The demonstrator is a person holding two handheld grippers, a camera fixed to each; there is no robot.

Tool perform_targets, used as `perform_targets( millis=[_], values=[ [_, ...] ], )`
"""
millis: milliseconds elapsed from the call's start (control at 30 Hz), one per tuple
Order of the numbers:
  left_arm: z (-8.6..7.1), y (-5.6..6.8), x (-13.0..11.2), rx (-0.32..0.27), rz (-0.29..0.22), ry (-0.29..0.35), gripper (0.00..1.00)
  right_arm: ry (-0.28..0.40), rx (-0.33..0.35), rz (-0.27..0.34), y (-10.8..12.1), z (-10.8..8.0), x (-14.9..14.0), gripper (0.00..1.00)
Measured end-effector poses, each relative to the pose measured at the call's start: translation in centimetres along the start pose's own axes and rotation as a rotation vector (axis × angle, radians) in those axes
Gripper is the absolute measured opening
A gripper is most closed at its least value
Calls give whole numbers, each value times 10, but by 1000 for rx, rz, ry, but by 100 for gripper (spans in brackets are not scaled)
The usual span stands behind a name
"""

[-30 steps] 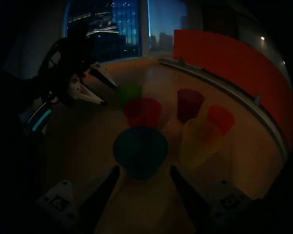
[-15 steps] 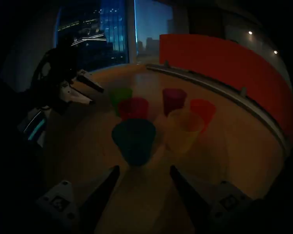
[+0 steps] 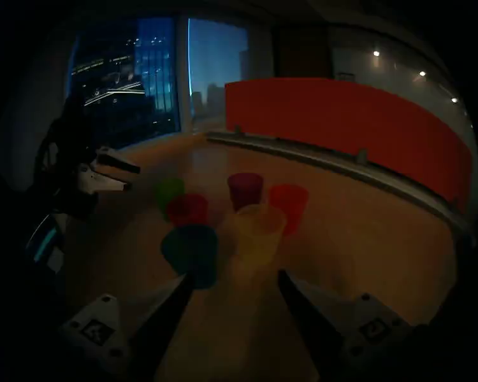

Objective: Pour water

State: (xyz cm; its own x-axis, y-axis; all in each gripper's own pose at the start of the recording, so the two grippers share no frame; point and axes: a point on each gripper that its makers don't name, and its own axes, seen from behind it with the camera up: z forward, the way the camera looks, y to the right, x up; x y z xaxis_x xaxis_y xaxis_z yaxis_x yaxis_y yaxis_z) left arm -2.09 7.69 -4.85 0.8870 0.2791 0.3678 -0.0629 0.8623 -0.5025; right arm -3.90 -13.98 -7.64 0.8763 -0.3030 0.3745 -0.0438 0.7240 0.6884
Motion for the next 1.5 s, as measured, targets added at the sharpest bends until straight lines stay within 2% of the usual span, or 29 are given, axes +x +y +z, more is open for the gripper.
perform_targets(
  millis=[233, 567, 767, 900, 1133, 1300, 1500],
  values=[
    [-7, -10, 18, 72, -31, 82, 91, 85, -108, 28, 22, -9, 24, 100],
    [-17, -27, 38, 173, -65, 188, 90, 187, -301, 60, 58, -21, 42, 100],
    [-21, -33, 43, 210, -92, 231, 90, 249, -407, 69, 75, -31, 50, 100],
    [-24, -38, 47, 245, -95, 257, 90, 276, -483, 79, 87, -37, 52, 100],
    [-28, -39, 58, 285, -84, 312, 91, 319, -613, 75, 103, -49, 54, 100],
    [-31, -41, 65, 310, -92, 347, 91, 339, -679, 54, 108, -54, 53, 100],
    [-34, -46, 70, 342, -112, 373, 90, 379, -716, 79, 108, -60, 56, 99]
  ],
)
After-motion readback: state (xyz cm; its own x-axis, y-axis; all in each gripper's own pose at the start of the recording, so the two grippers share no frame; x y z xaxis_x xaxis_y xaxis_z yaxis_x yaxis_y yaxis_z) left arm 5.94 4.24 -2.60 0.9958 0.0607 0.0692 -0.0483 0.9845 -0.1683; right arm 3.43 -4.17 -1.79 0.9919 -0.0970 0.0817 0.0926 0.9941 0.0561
